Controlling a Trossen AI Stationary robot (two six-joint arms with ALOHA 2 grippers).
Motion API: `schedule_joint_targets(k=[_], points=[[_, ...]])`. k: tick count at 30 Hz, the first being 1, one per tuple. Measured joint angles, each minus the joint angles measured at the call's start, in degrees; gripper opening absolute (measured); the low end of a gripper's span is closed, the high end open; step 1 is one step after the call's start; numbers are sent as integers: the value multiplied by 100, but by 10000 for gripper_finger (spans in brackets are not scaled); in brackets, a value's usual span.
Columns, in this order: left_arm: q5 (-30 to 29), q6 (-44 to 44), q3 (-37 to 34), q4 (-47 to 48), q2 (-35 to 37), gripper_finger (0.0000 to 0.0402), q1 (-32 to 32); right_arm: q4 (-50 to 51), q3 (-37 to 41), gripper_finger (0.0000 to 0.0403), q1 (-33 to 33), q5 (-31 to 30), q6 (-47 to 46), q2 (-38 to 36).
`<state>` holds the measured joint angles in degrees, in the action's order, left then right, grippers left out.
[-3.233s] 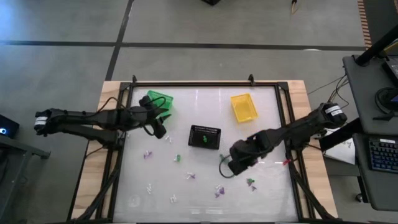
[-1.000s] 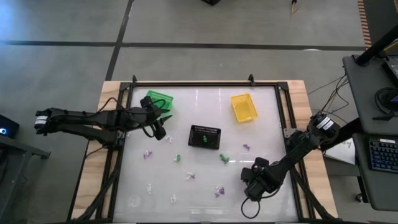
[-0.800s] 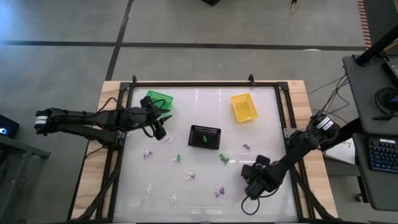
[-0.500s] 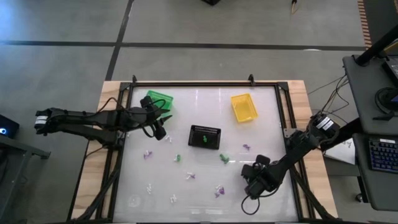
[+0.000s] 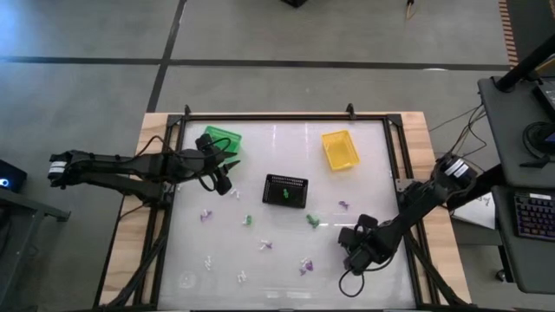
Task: Sort Halloween decoration
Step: Put the green skeleton toy into the black bin
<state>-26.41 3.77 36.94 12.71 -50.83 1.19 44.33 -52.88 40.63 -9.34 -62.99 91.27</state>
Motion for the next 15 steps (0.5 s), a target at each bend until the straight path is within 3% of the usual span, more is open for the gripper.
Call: schedule_joint_targets(k=[9,15], points=[[0,0,0,-43,0,100,2,-71,-1,9,-69,-1438,10,-884],[2,2,-1,-269,0,100,2,-783,-5,6,-394,-2805,982,-1249]])
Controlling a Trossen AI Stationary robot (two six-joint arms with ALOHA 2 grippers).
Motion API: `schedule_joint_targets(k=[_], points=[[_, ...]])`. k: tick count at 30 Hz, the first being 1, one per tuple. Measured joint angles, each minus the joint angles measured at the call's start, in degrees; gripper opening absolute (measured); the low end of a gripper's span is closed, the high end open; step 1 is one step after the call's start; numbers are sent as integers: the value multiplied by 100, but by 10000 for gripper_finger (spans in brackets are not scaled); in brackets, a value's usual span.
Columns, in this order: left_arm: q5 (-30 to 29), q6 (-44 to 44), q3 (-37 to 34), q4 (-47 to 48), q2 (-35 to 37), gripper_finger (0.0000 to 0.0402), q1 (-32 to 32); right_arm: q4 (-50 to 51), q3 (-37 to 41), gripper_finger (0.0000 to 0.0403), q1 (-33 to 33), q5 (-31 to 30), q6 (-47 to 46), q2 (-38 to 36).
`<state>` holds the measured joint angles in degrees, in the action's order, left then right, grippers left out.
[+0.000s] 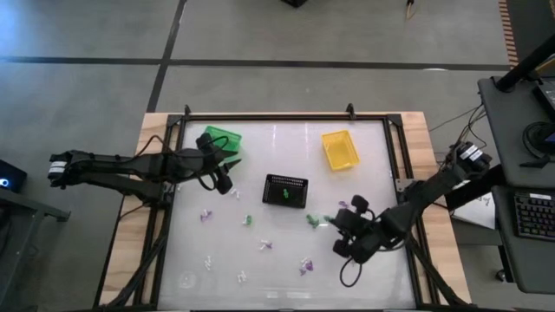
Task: Sort Halloween decoration
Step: Put the green skeleton toy into the black bin, then put the white bone toy into the yellow bin
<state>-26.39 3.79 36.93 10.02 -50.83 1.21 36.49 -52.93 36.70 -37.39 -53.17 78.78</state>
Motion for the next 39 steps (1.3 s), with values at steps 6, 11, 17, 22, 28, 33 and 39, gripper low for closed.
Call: schedule_joint_targets(k=[6,11,17,22,28,33,39], points=[[2,133,0,-171,0,100,0,-1452,41,7,-621,-718,2024,57],[9,426,0,-193,0,100,-4,-2890,208,8,-1388,-500,3504,399],[78,798,0,-189,0,100,-135,-4182,293,9,-2270,-219,4214,1022],[199,1053,0,-151,0,100,-445,-4626,295,12,-2662,558,4287,1321],[199,1249,0,-137,0,100,-927,-4713,295,53,-2775,803,4271,1343],[197,1595,-59,-56,0,100,-1280,-4750,295,100,-2775,805,4330,1208],[197,2208,-146,83,-96,100,-1665,-4796,295,139,-2775,787,4594,1165]])
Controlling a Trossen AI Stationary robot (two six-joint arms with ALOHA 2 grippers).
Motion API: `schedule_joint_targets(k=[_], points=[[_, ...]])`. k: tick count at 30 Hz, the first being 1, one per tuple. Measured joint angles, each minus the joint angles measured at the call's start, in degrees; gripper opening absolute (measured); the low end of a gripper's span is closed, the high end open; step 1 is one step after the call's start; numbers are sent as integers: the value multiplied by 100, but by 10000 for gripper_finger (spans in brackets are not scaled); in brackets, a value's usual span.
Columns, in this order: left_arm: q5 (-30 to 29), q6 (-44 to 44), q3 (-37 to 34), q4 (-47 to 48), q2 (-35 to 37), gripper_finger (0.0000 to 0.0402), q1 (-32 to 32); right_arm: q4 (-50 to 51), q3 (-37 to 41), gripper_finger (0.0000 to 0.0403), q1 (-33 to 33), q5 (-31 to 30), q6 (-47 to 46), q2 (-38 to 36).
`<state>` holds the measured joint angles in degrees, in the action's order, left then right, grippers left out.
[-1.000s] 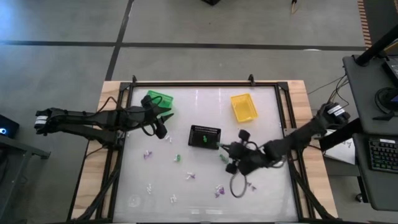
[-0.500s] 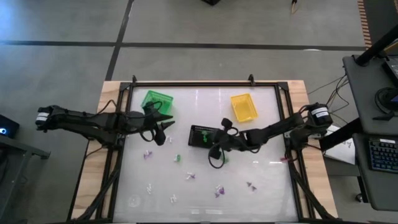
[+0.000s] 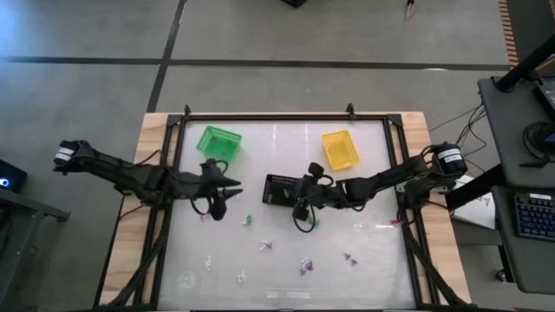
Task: Sort Halloween decoration
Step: Put the white bone toy into the yellow bin
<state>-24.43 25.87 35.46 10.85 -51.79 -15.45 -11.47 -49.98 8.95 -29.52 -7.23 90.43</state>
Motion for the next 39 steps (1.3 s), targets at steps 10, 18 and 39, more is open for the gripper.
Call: schedule_joint_targets(k=[10,18,39], points=[[292,2481,-2,1144,-706,100,-484,-486,-2,153,-26,-2,578,0],[1741,5280,7,3135,-1802,100,-556,-905,-2,142,-58,-3,905,0],[1548,4857,653,4155,-3122,100,-522,-894,-2,142,-138,4,865,0]])
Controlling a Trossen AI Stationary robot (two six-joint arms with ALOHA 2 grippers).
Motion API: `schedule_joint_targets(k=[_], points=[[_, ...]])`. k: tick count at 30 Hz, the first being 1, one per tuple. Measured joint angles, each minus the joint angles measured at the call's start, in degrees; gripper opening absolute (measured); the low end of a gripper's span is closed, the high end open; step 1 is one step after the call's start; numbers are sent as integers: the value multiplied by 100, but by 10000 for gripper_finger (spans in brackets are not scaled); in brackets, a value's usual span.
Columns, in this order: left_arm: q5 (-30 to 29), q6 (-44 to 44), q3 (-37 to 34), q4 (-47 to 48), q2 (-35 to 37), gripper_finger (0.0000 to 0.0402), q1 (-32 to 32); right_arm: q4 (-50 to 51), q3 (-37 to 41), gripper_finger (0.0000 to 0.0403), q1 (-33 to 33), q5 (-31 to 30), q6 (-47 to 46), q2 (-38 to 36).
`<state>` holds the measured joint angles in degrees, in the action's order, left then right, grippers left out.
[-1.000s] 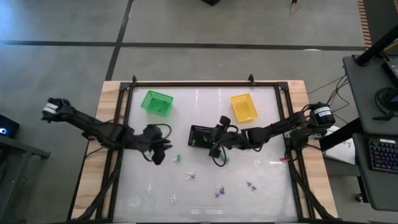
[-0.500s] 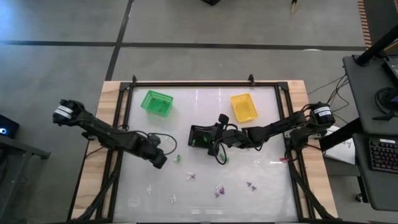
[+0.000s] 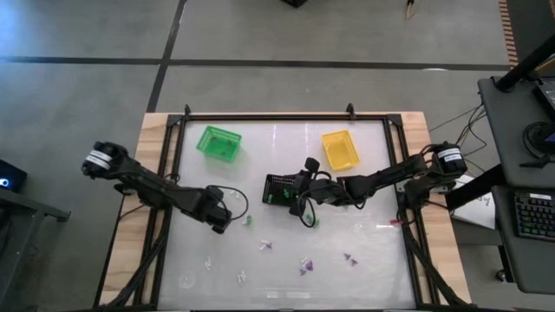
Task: Sort Halloween decoration
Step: Put the white bone toy into the yellow bin
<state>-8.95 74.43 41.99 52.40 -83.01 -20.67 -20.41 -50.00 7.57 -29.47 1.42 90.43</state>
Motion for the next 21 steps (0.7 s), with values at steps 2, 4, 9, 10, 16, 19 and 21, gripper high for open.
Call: schedule_joint_targets(k=[2,4,9,10,16,19,21], points=[[-2,0,-35,-1,-53,100,5,3,0,144,0,0,-38,0],[-4,-6,-61,2,-99,97,5,3,0,144,0,4,-73,0],[-61,-44,-81,-12,-135,74,5,7,-1,138,0,12,-86,0],[-83,-44,-81,-15,-135,68,5,7,0,137,0,11,-86,0],[-105,-74,-74,-38,-135,29,5,5,-2,141,0,13,-92,0],[-109,-74,-78,-46,-133,7,5,6,-2,141,0,13,-89,0],[-119,-74,-78,-50,-130,3,5,7,-2,139,0,13,-88,0]])
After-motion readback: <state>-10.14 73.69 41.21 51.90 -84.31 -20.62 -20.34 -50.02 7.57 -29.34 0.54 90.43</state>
